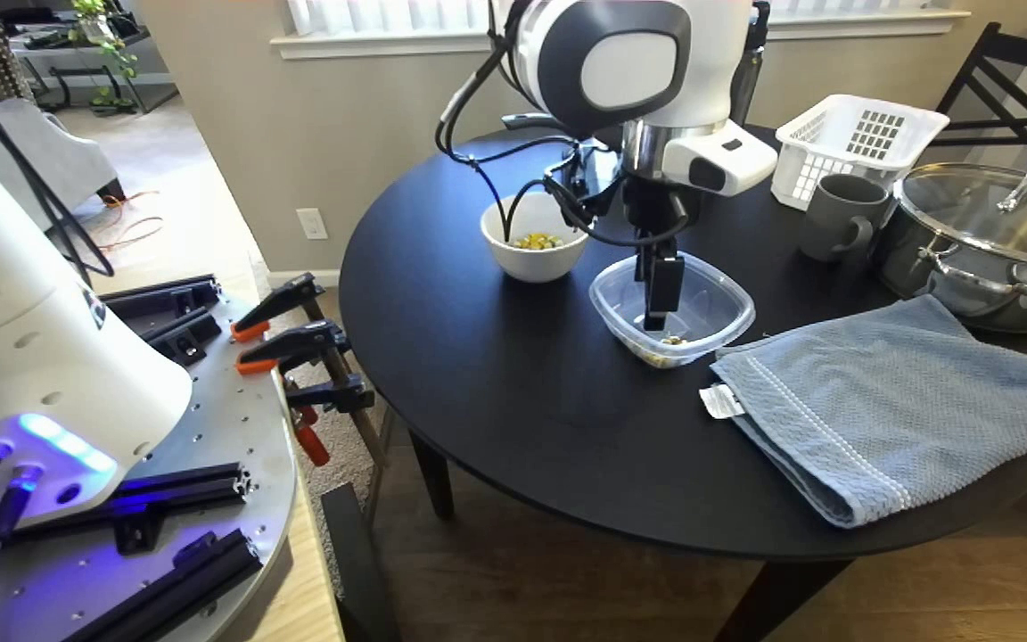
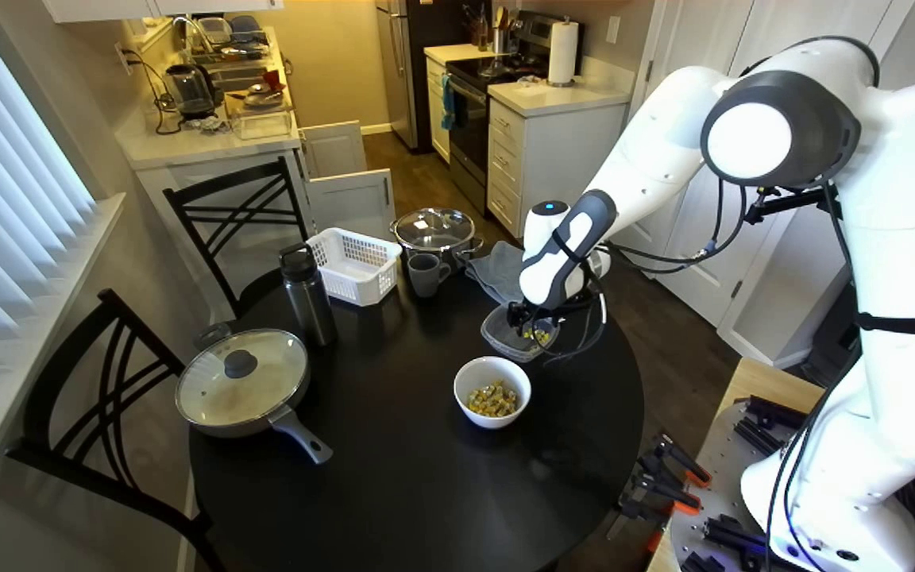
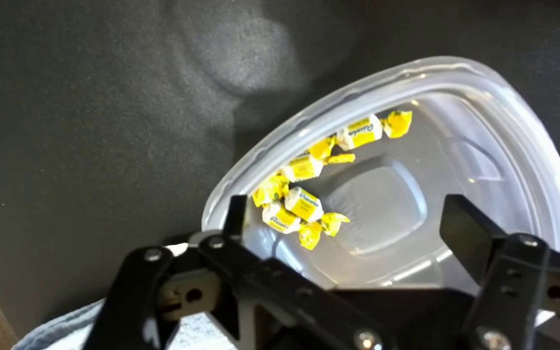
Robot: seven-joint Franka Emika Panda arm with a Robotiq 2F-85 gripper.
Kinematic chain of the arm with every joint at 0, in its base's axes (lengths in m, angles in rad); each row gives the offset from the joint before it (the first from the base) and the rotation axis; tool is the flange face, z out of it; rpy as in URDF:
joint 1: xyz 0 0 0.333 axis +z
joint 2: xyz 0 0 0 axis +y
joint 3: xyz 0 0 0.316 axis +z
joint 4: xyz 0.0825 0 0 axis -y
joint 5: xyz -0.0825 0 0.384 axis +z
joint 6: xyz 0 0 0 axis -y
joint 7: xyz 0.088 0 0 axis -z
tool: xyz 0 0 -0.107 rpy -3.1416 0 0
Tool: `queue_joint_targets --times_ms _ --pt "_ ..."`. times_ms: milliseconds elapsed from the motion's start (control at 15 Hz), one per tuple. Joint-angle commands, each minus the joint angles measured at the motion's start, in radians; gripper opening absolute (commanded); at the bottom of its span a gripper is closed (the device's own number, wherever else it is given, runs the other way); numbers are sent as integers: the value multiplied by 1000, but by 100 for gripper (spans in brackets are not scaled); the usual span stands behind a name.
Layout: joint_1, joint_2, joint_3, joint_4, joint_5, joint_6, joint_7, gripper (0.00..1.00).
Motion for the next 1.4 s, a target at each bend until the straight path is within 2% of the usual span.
queue_joint_targets --times_ms 0,267,533,667,1067,1133,1333 --pt "-11 -82 10 -52 14 0 -24 100" --pt "-34 -93 41 -54 19 44 -73 100" --pt "-102 -62 138 -42 34 98 -229 100" --pt "-124 -49 165 -38 20 80 -291 100" --pt "-135 -43 126 -33 -69 -96 -439 100" --pt "-117 -40 99 -39 -108 -82 -439 100" --pt "-121 -38 86 -51 -186 -47 -496 100"
